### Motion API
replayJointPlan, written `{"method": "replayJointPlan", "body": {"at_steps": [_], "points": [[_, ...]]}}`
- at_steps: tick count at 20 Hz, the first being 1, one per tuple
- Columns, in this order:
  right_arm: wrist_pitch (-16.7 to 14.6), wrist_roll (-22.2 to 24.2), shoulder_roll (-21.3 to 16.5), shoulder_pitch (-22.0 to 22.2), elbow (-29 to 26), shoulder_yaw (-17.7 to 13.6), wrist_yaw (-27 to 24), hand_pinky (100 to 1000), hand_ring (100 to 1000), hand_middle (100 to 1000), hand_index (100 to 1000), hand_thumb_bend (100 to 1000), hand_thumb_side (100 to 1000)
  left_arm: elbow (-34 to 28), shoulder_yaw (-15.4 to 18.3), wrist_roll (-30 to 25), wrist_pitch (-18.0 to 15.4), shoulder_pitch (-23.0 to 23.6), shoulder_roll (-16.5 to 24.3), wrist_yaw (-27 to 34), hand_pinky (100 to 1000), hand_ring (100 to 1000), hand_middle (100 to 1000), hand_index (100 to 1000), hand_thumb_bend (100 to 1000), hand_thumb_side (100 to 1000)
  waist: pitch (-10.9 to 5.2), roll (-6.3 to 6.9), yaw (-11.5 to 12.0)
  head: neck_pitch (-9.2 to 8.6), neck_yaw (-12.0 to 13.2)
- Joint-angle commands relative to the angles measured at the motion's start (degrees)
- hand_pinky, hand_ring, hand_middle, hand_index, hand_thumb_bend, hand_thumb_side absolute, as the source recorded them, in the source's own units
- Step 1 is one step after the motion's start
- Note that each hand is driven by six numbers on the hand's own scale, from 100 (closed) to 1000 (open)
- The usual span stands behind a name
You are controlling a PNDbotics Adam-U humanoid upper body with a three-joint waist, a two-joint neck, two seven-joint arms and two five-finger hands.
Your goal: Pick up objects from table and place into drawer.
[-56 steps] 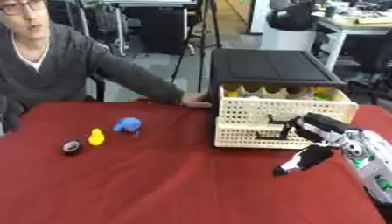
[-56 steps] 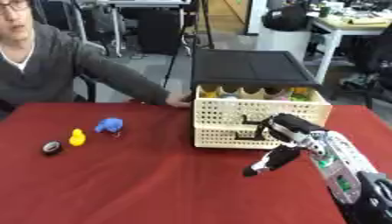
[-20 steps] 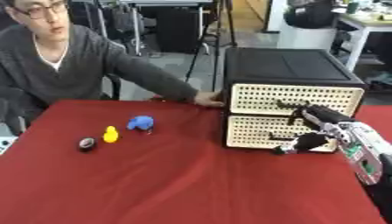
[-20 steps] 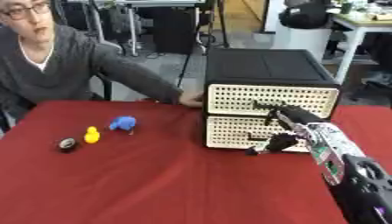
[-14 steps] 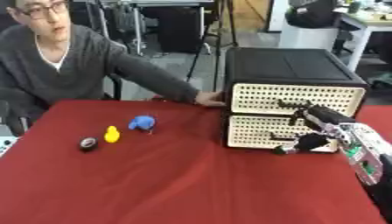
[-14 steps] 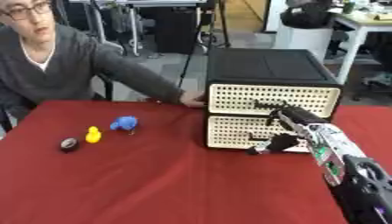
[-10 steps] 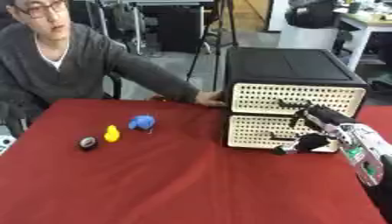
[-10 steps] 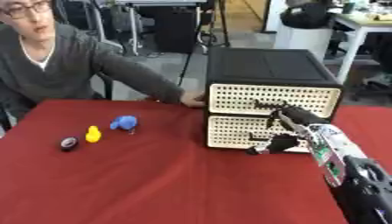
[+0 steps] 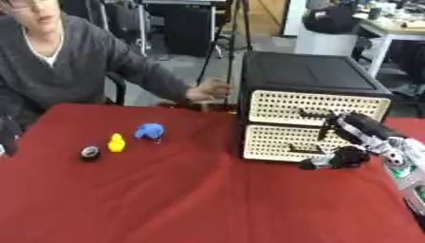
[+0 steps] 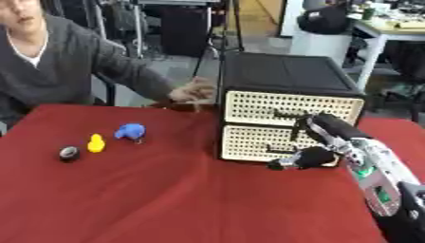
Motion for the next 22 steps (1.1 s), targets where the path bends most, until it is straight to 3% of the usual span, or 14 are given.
{"method": "replayJointPlan", "body": {"at_steps": [1, 10, 22], "points": [[0.23, -1.69, -1.99, 1.86, -5.14, -1.61, -4.36, 184, 100, 100, 584, 902, 678, -1.19, 1.06, -0.08, 0.01, 0.12, 1.59, -0.29, 368, 394, 488, 786, 100, 721, -0.71, 0.06, -0.23, 0.41, 0.43], [1.07, -6.4, -1.21, 8.27, -11.95, -3.64, -9.2, 190, 100, 100, 585, 859, 730, -1.53, 2.18, -0.12, -1.12, 3.48, 1.06, -1.26, 365, 389, 484, 784, 100, 733, -0.77, -0.06, -0.87, 0.51, 0.97], [0.38, -10.61, -0.5, 10.6, -15.45, -3.47, -16.14, 198, 100, 100, 596, 823, 767, -0.87, 2.53, -1.63, -3.86, 5.54, 0.04, -0.56, 359, 383, 479, 781, 100, 738, -0.58, 0.1, -1.46, -0.23, 2.11]]}}
